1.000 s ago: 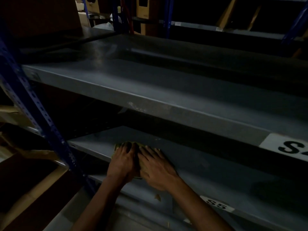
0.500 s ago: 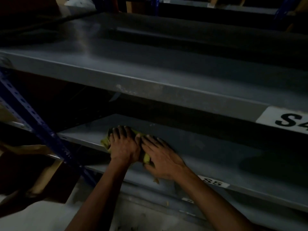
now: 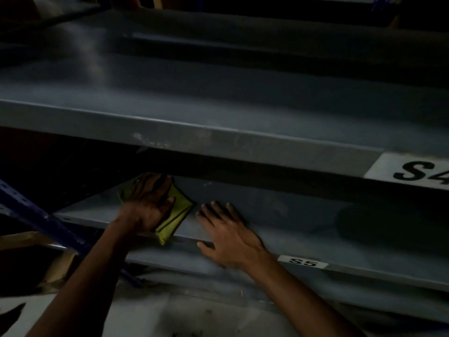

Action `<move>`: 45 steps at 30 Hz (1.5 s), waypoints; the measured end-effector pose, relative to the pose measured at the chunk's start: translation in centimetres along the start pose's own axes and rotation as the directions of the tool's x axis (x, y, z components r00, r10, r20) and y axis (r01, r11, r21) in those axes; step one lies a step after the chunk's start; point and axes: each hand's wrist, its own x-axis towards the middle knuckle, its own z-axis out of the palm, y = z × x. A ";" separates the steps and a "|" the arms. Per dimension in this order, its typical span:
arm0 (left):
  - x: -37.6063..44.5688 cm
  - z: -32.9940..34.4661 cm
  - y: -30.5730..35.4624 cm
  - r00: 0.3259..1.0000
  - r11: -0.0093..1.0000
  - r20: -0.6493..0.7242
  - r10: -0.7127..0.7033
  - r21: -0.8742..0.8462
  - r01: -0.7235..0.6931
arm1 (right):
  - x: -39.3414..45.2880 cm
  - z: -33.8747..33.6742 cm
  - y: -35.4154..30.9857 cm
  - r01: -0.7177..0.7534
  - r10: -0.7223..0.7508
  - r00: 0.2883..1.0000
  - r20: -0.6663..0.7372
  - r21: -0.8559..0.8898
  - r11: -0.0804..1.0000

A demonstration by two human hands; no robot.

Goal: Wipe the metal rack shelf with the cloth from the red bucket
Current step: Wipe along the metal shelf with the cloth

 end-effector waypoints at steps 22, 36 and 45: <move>-0.4 0.8 2.7 0.993 0.989 -0.021 -0.116 0.094 0.117 | 0.0 -0.5 -0.2 -0.022 0.022 1.000 0.014 -0.007 1.000; -1.0 0.3 5.6 0.999 0.998 -0.043 0.028 0.054 -0.025 | 0.1 -0.1 -0.2 -0.035 0.035 0.999 0.007 -0.018 0.999; -2.3 -0.5 0.1 0.999 0.999 -0.035 0.018 0.050 -0.016 | -0.1 -0.1 -0.3 -0.043 0.043 0.999 0.004 0.010 0.999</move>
